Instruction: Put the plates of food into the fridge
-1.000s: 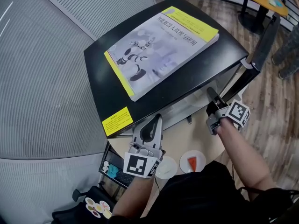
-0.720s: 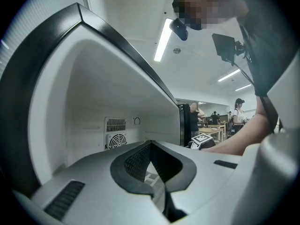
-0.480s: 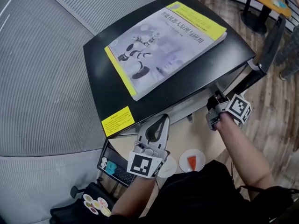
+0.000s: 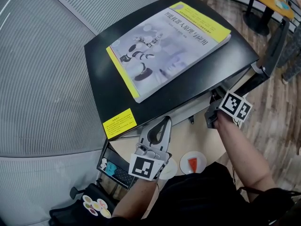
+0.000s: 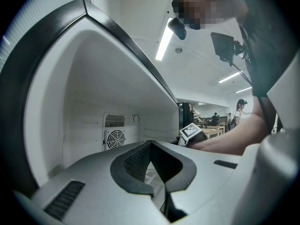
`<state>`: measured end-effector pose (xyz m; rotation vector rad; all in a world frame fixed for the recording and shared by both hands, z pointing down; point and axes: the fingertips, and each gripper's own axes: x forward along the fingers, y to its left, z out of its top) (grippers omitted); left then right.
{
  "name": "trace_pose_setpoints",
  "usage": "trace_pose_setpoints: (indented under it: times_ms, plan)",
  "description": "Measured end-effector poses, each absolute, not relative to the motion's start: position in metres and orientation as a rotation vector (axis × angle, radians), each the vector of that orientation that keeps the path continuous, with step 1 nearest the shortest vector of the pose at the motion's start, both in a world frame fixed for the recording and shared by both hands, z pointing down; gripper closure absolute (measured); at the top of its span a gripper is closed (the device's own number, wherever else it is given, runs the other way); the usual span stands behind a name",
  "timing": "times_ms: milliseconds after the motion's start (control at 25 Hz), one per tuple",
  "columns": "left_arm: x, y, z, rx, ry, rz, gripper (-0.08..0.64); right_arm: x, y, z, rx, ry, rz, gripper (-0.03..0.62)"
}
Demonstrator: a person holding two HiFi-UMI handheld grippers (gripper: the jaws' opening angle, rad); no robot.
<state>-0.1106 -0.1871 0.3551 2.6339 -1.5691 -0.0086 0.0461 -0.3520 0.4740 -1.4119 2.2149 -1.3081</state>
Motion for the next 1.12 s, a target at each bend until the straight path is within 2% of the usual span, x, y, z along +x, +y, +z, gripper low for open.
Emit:
trace_pose_setpoints:
  times_ms: [560,720,840,1120]
  plan:
    - [-0.116,-0.182,0.351,2.632,-1.591,0.001,0.558,0.028,-0.363,0.480,-1.684,2.639,-0.960,0.488]
    - [-0.117,-0.179,0.348,2.635,-1.600,-0.002,0.558,0.028,-0.363,0.480,-1.711,2.647,-0.962,0.478]
    - [-0.120,-0.178,0.345,2.633,-1.608,-0.008,0.558,0.029,-0.359,0.482,-1.729,2.639,-0.978,0.430]
    - [-0.122,-0.176,0.343,2.645,-1.614,0.010,0.558,0.035,-0.354,0.478,-1.777,2.641,-0.898,0.425]
